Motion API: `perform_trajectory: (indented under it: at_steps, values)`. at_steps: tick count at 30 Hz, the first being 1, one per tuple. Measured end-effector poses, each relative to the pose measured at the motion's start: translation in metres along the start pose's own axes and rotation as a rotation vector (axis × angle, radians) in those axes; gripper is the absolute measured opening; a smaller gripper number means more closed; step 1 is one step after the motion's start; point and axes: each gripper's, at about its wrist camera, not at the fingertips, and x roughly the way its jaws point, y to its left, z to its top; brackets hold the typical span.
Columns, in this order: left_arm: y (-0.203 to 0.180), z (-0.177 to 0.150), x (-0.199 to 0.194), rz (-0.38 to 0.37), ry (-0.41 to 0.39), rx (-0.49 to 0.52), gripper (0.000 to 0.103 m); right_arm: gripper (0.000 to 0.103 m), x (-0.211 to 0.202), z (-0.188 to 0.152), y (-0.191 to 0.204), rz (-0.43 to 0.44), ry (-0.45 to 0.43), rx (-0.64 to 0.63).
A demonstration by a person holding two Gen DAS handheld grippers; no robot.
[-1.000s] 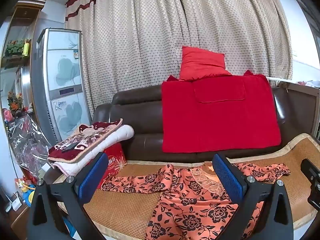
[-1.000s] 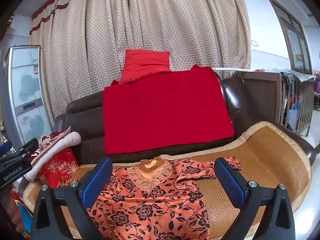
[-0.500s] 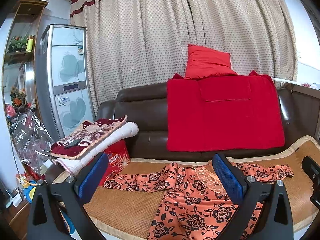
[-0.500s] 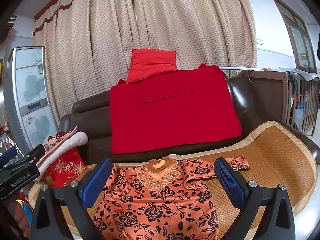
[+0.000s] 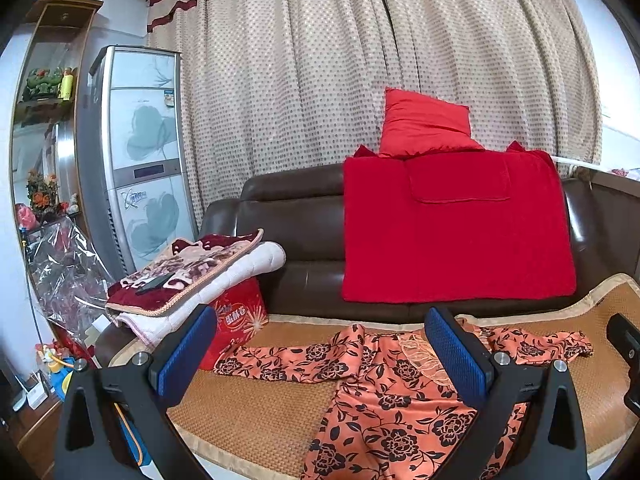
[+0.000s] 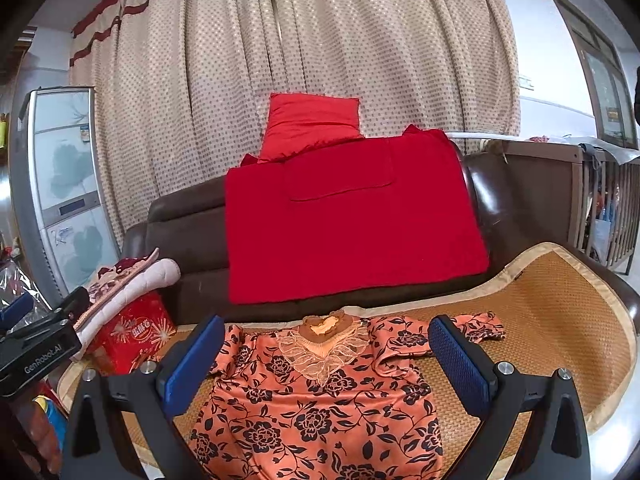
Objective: Fold small clothes
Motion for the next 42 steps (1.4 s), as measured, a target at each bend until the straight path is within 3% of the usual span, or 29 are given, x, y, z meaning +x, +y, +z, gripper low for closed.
perform_trajectory:
  at_steps: [25, 42]
  values:
    - [0.002, -0.003, 0.012, 0.007, 0.015, 0.007, 0.103, 0.103, 0.015, -0.003, 0.003, -0.001, 0.033, -0.015]
    - [-0.01, -0.009, 0.043, 0.013, 0.056, 0.036, 0.103, 0.103, 0.048, -0.009, -0.001, -0.008, 0.084, 0.0]
